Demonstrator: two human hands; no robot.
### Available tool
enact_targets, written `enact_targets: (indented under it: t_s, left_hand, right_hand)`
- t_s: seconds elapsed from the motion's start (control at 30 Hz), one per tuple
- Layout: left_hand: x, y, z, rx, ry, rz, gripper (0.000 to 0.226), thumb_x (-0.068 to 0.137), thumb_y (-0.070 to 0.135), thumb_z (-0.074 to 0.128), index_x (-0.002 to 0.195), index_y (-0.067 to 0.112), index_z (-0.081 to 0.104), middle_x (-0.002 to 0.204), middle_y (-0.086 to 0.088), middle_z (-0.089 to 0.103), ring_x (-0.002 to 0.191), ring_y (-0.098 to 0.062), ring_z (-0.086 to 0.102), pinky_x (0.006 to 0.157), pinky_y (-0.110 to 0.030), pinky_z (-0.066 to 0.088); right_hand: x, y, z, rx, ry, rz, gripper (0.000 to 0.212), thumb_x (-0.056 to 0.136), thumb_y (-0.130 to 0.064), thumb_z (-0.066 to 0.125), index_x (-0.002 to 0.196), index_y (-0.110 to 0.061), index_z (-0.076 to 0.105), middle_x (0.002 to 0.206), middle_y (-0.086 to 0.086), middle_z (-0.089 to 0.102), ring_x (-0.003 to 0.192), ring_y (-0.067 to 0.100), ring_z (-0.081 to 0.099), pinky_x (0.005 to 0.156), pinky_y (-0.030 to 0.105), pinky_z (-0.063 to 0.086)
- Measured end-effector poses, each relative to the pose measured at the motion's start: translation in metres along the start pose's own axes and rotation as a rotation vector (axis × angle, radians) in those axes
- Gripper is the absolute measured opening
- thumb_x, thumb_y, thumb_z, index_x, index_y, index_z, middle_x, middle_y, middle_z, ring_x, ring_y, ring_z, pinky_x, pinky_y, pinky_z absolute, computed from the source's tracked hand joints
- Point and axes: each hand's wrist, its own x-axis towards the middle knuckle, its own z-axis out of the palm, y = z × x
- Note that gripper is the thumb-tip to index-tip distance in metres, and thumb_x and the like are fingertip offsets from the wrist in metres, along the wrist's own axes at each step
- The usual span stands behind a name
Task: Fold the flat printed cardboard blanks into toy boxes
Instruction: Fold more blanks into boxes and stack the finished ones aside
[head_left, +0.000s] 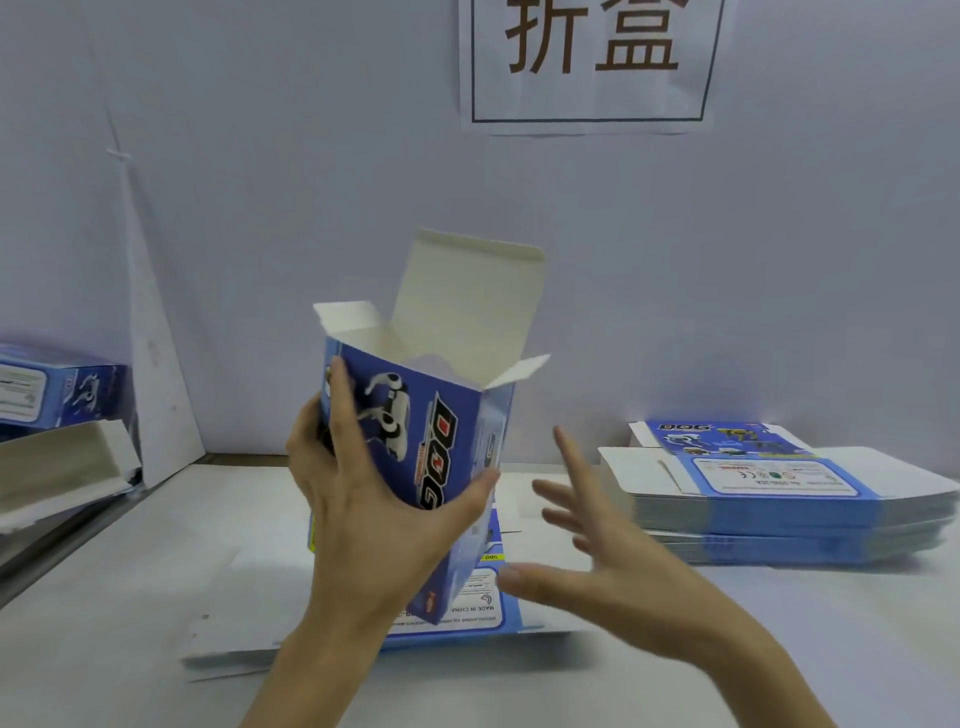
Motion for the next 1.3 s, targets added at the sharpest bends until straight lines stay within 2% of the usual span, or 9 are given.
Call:
enact_targets:
  t_s: [0.07, 0.13, 0.3, 0.43, 0.63, 0.73, 0.87, 1.17, 1.3]
  left_hand:
    - [-0.002, 0.007, 0.001, -0.068, -0.021, -0.088, 0.135, 0.041, 0.071, 0.082, 0.146, 0.051, -0.001, 0.139, 0.014, 0.018, 0.139, -0.015, 0.024, 0.102, -0.036, 0.044]
    - [-0.007, 0.014, 0.005, -0.175, -0.071, -0.139, 0.133, 0.041, 0.069, 0.084, 0.145, 0.052, 0.003, 0.134, 0.019, 0.021, 0.135, -0.01, 0.031, 0.093, -0.022, 0.047]
    - [-0.009, 0.022, 0.007, -0.47, -0.204, -0.146, 0.083, 0.066, 0.051, 0.069, 0.127, 0.065, 0.015, 0.119, 0.038, 0.042, 0.114, 0.013, 0.05, 0.07, -0.005, 0.049]
    - [0.003, 0.008, 0.001, -0.553, -0.415, -0.258, 0.046, 0.073, 0.043, 0.061, 0.118, 0.033, 0.055, 0.099, 0.013, 0.072, 0.092, -0.012, 0.07, 0.06, -0.018, 0.054]
    - [0.004, 0.003, 0.001, -0.544, -0.442, -0.355, 0.061, 0.064, 0.057, 0.062, 0.117, 0.029, 0.057, 0.102, 0.005, 0.073, 0.095, -0.017, 0.07, 0.082, -0.039, 0.058]
    - [0.002, 0.003, 0.002, -0.519, -0.41, -0.355, 0.059, 0.065, 0.06, 0.059, 0.11, 0.022, 0.063, 0.092, -0.001, 0.074, 0.085, -0.019, 0.071, 0.079, -0.039, 0.057]
    - [-0.001, 0.005, 0.006, -0.495, -0.279, -0.348, 0.049, 0.068, 0.055, 0.058, 0.09, 0.012, 0.067, 0.071, -0.003, 0.072, 0.065, -0.019, 0.069, 0.052, -0.025, 0.054]
    - [0.004, 0.002, 0.0, -0.512, -0.273, -0.26, 0.035, 0.079, 0.047, 0.054, 0.084, 0.015, 0.068, 0.077, 0.001, 0.074, 0.07, -0.012, 0.07, 0.057, -0.016, 0.052]
    - [0.002, 0.001, 0.002, -0.497, -0.292, -0.256, 0.039, 0.074, 0.053, 0.055, 0.092, 0.02, 0.066, 0.08, -0.002, 0.074, 0.073, -0.018, 0.07, 0.063, -0.028, 0.058]
  right_hand:
    - [0.006, -0.002, 0.018, 0.078, 0.008, -0.046, 0.117, 0.054, -0.075, 0.071, 0.128, -0.072, -0.02, 0.128, -0.049, 0.03, 0.119, -0.025, 0.036, 0.087, -0.001, 0.034]
    - [0.009, -0.004, 0.033, 0.162, 0.053, -0.136, 0.116, 0.065, -0.063, 0.075, 0.132, -0.066, -0.02, 0.12, -0.058, 0.033, 0.112, -0.03, 0.038, 0.08, -0.005, 0.036]
    - [0.011, -0.001, 0.019, 0.387, 0.283, -0.241, 0.101, 0.062, -0.024, 0.082, 0.145, -0.038, 0.027, 0.109, -0.018, 0.068, 0.099, 0.007, 0.068, 0.071, 0.02, 0.056]
    - [0.01, 0.005, -0.001, 0.562, 0.227, -0.162, 0.09, 0.05, -0.036, 0.08, 0.132, -0.035, 0.044, 0.111, -0.002, 0.07, 0.101, 0.022, 0.068, 0.07, 0.029, 0.058]
    - [0.01, 0.008, -0.002, 0.594, 0.134, -0.132, 0.09, 0.052, -0.037, 0.078, 0.135, -0.03, 0.043, 0.115, -0.003, 0.069, 0.105, 0.021, 0.067, 0.07, 0.027, 0.057]
    - [0.01, 0.006, -0.002, 0.579, 0.161, -0.157, 0.081, 0.06, -0.039, 0.077, 0.134, -0.034, 0.044, 0.116, -0.003, 0.068, 0.103, 0.023, 0.068, 0.071, 0.028, 0.058]
    - [0.012, 0.005, -0.004, 0.576, 0.244, -0.146, 0.059, 0.068, -0.036, 0.069, 0.123, -0.037, 0.049, 0.106, -0.01, 0.071, 0.096, 0.017, 0.071, 0.063, 0.022, 0.057]
    - [0.01, 0.001, -0.002, 0.536, 0.269, -0.165, 0.059, 0.066, -0.043, 0.068, 0.121, -0.041, 0.047, 0.112, -0.01, 0.068, 0.102, 0.012, 0.068, 0.063, 0.021, 0.056]
    - [0.01, 0.001, -0.002, 0.535, 0.245, -0.155, 0.067, 0.068, -0.043, 0.067, 0.131, -0.039, 0.043, 0.115, -0.007, 0.067, 0.103, 0.016, 0.068, 0.067, 0.025, 0.057]
